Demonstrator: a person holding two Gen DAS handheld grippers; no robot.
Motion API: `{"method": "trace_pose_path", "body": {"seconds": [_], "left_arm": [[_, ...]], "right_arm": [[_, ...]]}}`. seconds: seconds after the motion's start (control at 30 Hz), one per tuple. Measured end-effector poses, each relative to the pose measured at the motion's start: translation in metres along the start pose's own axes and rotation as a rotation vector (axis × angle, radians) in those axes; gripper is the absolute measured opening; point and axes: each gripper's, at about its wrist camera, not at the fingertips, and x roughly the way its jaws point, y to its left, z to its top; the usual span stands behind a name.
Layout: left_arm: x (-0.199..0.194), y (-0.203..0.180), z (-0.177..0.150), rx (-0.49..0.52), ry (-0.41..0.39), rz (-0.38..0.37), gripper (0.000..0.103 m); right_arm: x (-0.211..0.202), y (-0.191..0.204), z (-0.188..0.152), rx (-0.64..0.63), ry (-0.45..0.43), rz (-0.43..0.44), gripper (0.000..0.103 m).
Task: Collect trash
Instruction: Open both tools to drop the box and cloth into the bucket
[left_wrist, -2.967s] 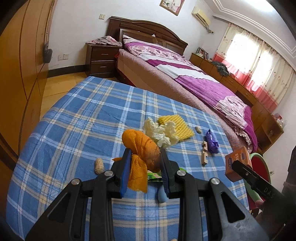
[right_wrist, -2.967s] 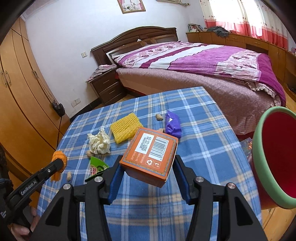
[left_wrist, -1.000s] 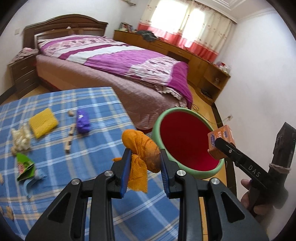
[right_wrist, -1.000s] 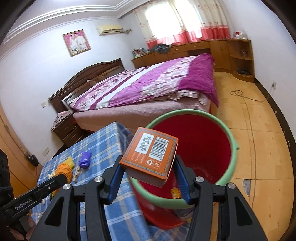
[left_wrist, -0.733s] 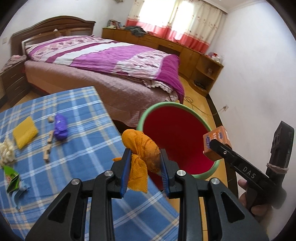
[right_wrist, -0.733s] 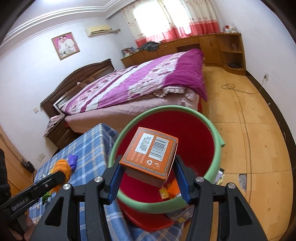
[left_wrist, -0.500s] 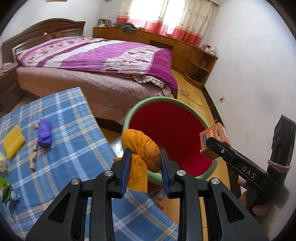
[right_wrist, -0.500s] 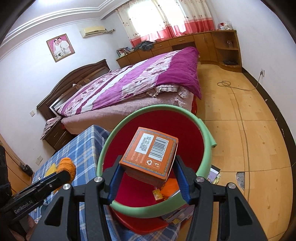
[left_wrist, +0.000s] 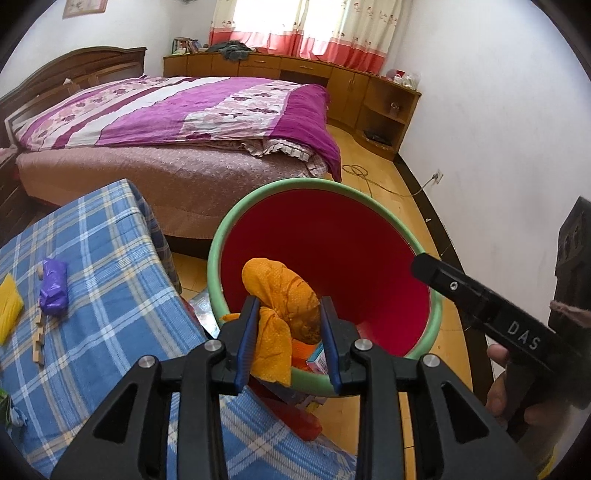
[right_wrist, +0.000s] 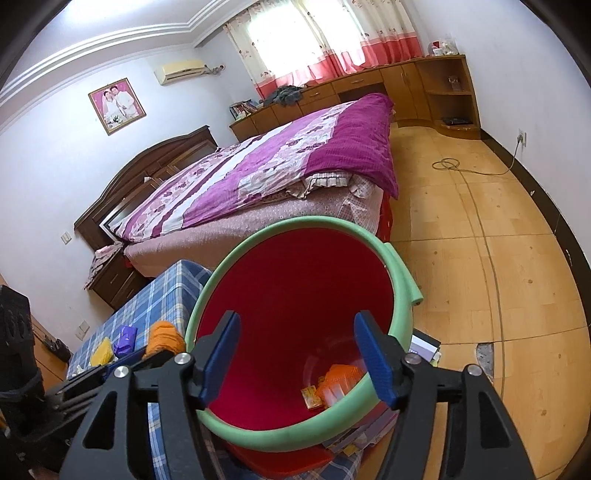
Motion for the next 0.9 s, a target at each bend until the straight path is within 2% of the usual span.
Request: {"method": "trace_pose_path", "body": {"seconds": [0.33, 0.9], "left_arm": [[0.006, -0.007, 0.002, 0.02, -0.006, 0.006, 0.046], [-0.025, 0.017, -0.007, -0.079, -0.04, 0.045, 0.047]], "right_arm": [[-0.001, -0.009, 0.002, 0.03, -0.011, 0.0, 0.069], [-0.011, 0.003, -0.005, 0.014, -0.022, 0.003, 0.069]]}}
